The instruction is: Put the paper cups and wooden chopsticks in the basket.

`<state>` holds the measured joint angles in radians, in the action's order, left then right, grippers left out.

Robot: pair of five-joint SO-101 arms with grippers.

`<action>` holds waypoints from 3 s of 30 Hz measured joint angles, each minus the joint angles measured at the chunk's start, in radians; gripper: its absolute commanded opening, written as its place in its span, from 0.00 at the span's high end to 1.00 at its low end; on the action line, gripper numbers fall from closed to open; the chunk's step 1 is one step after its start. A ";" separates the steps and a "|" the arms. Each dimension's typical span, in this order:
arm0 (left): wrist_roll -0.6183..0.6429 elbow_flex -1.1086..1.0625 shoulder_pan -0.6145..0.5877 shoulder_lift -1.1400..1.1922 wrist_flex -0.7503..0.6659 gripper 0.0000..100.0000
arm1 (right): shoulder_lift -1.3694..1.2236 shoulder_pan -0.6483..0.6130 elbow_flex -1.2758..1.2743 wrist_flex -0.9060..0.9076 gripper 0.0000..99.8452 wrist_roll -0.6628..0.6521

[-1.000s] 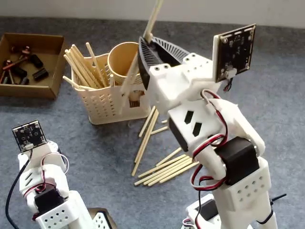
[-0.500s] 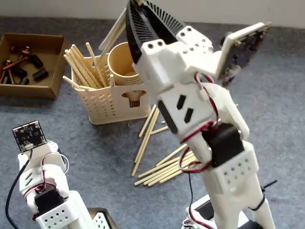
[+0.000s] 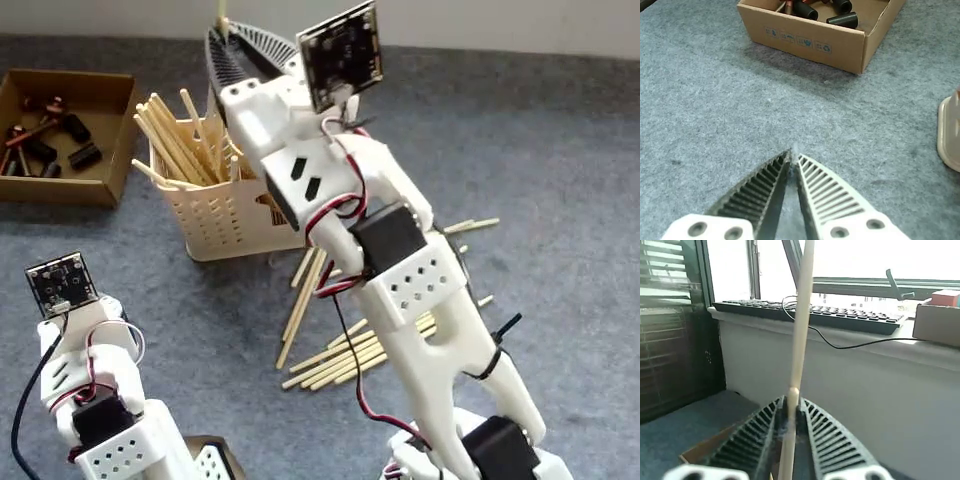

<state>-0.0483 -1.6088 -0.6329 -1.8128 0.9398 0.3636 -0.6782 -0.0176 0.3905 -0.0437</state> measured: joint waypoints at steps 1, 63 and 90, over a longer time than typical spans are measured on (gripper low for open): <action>0.000 0.000 0.000 0.000 0.000 0.99 | 0.000 -0.011 -0.008 0.000 0.99 -0.015; 0.000 0.000 0.002 0.000 0.000 0.99 | 0.222 0.516 -0.166 0.982 0.82 0.252; 0.000 0.000 0.002 0.000 0.000 0.99 | -0.511 0.661 -0.157 0.753 0.82 0.562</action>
<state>-0.0483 -1.6088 -0.6314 -1.8128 0.9398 -0.1473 -0.0169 -0.1741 1.1439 0.5178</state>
